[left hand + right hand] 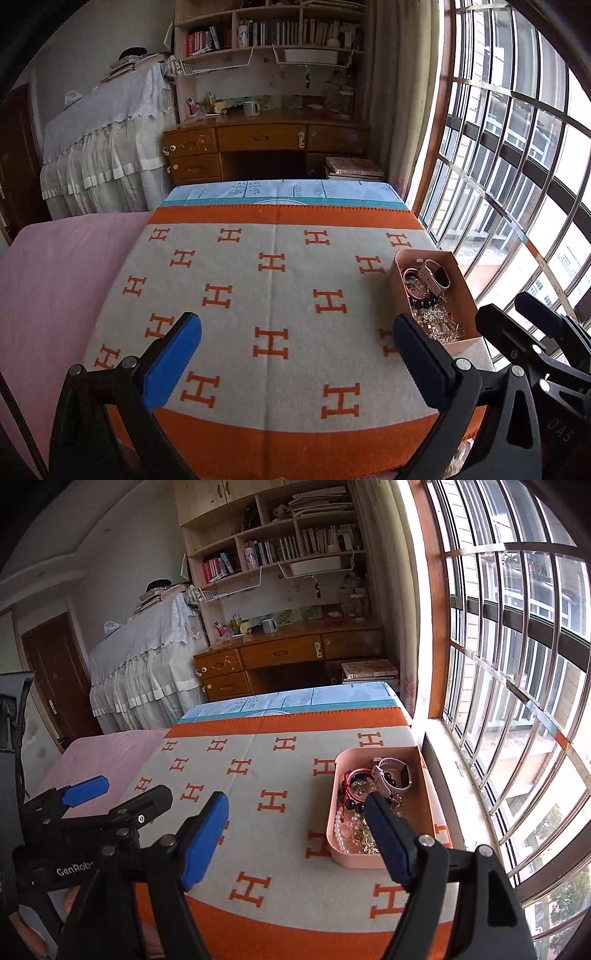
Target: Organize jewelry
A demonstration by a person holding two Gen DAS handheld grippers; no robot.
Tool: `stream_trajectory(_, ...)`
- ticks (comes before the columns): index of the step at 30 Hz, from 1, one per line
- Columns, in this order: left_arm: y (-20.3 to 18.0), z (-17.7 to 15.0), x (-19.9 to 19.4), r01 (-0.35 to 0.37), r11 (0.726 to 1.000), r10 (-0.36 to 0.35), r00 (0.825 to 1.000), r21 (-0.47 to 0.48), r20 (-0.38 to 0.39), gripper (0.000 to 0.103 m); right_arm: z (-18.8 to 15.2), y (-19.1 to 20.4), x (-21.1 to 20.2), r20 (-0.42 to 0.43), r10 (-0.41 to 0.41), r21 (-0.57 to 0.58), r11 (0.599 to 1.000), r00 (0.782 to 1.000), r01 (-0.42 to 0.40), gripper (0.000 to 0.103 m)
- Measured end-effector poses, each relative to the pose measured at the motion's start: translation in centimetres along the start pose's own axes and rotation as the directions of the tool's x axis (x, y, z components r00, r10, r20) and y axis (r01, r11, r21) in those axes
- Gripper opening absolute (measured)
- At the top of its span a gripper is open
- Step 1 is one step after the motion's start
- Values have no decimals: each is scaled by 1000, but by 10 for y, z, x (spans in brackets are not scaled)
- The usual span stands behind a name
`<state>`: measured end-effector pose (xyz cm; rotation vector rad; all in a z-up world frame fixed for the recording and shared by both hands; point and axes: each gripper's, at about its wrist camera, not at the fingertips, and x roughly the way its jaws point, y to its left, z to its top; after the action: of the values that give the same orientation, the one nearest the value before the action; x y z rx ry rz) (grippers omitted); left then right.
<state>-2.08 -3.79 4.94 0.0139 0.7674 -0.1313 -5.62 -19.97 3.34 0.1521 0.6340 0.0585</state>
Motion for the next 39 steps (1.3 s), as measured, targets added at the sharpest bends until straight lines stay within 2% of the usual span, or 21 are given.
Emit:
stream_trajectory(8,1,-6,-5,-51,999,51,999,12,20,102,-3,10,-2,-6,2,-12,1000,1000,-2,77)
stream_trajectory(39,7,-6,-1,-52,999,52,999,12,-2,102,-7,9,4,-25,15,2,1000,1000,-15,77)
